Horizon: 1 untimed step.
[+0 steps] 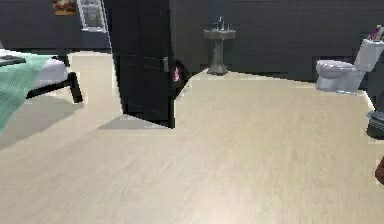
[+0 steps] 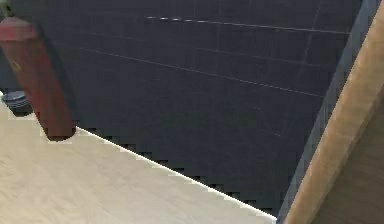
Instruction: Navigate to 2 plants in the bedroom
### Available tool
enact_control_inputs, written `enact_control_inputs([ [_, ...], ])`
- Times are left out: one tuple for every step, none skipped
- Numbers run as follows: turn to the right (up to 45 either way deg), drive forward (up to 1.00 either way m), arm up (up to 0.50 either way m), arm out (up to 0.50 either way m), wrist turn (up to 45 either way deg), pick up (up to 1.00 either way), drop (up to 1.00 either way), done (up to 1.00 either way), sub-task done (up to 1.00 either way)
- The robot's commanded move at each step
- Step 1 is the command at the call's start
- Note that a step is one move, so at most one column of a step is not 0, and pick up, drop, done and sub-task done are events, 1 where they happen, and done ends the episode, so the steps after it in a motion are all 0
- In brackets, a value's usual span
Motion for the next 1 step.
enact_control_inputs([
  [-21.0, 0.00, 0.00, 0.00, 0.0, 0.00, 0.00, 0.00, 0.00],
])
